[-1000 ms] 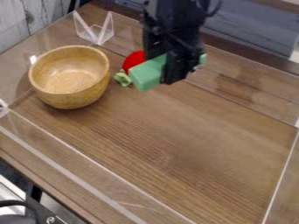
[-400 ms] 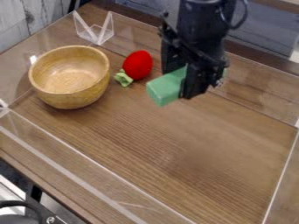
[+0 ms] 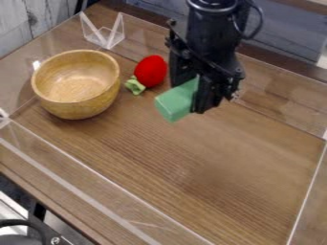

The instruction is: Put the green block in the brown bowl

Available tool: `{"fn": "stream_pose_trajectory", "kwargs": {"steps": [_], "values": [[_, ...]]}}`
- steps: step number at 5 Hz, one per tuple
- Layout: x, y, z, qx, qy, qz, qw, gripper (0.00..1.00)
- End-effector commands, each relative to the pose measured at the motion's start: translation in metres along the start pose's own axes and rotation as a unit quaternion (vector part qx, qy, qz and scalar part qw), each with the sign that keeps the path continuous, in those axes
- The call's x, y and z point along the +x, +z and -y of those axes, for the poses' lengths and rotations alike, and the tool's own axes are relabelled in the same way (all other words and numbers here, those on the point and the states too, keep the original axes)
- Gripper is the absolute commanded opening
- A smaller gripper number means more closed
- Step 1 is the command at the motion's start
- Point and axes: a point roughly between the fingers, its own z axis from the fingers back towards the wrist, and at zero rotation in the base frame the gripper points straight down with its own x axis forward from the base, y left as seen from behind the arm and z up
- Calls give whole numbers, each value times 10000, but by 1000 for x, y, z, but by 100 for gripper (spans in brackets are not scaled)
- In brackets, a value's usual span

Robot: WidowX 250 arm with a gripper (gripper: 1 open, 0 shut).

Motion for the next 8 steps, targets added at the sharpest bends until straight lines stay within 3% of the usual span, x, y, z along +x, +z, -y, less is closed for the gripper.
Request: {"fn": "stream_pose_trajectory", "kwargs": {"steps": [1, 3, 5, 7, 8], "values": [[4, 25, -13, 105, 443, 329, 9984, 0], [-6, 29, -12, -6, 268, 358, 9990, 0], [-1, 19, -5, -106, 148, 377, 9991, 0], [-12, 26, -14, -173, 172, 380, 9990, 0], [-15, 12, -9, -214, 70, 368, 9991, 0]]}}
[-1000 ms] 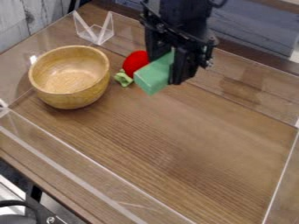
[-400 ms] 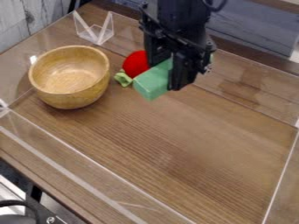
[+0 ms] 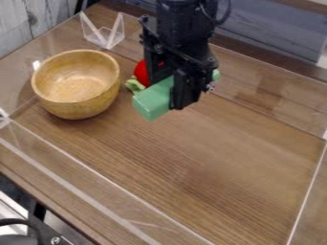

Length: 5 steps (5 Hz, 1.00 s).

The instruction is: Put the green block in the brown bowl

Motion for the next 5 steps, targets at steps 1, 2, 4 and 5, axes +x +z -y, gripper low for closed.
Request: {"fn": "stream_pose_trajectory", "kwargs": {"steps": [1, 2, 4, 5], "values": [[-13, 9, -22, 124, 613, 147, 9979, 0], [-35, 6, -56, 196, 1281, 86, 9915, 0], [-49, -4, -99, 379, 1563, -25, 9870, 0], [-42, -8, -103, 427, 1644, -49, 9855, 0]]}}
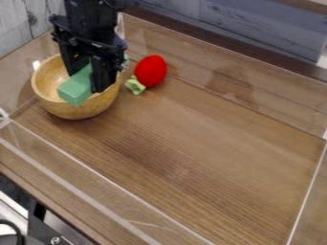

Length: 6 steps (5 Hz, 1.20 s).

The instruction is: Put the green block in the brown bowl

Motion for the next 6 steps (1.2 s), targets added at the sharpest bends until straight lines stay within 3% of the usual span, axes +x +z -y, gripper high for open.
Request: {"fn": "stream_pose_trajectory", "kwargs": {"steps": [1, 3, 4, 6], "values": [[22, 10, -11, 142, 58, 188, 9997, 0], [46, 14, -29, 232, 112, 199, 9995, 0], [51, 20, -34, 247, 48, 202, 9995, 0], [49, 35, -38, 258, 143, 191, 9994, 0]]}}
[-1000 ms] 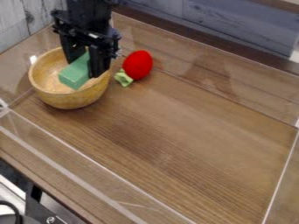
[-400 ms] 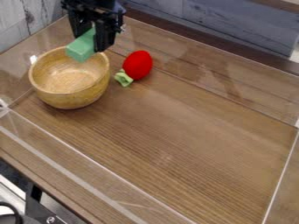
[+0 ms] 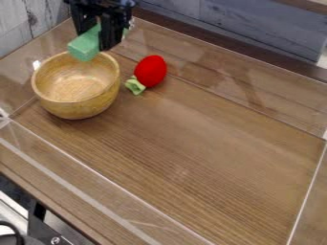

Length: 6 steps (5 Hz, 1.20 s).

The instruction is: Put the green block in the brown bowl

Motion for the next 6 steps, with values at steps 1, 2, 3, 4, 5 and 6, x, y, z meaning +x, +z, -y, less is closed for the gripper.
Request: {"fn": "stream_pose_trajectory", "kwargs": {"steps": [1, 2, 3, 4, 5, 6], "values": [[0, 18, -16, 138, 12, 282, 9995, 0], [-3, 14, -25, 146, 23, 261, 9996, 0], [-7, 10, -20, 169, 355, 192, 9990, 0], [-9, 7, -16, 197, 712, 111, 9972, 0], [-14, -2, -29, 216, 376, 111, 9990, 0], [-18, -11, -43, 232, 91, 97, 9996, 0]]}}
